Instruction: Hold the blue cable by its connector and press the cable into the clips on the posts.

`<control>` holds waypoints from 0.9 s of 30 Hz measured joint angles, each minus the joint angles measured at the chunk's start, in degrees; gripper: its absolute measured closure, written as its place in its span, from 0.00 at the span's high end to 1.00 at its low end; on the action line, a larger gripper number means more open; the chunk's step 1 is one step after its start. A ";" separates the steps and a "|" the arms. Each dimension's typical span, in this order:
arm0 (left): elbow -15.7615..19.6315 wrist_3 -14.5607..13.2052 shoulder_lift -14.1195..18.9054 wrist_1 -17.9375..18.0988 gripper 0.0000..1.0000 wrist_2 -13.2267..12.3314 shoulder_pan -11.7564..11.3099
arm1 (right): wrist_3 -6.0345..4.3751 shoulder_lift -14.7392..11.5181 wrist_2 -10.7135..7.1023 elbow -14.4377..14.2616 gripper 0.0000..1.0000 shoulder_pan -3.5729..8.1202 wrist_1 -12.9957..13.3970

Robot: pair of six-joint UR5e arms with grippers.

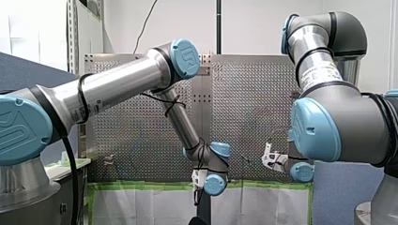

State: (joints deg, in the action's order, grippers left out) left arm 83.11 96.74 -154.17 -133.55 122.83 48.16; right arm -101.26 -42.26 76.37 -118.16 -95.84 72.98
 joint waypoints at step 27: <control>-14.09 1.79 -5.47 -4.80 0.00 -0.96 0.59 | 1.98 4.40 -5.46 2.75 0.00 2.21 -2.71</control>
State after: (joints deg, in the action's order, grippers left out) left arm 69.02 98.53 -159.64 -138.35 121.87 48.76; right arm -99.28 -37.85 70.92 -115.41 -93.63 70.27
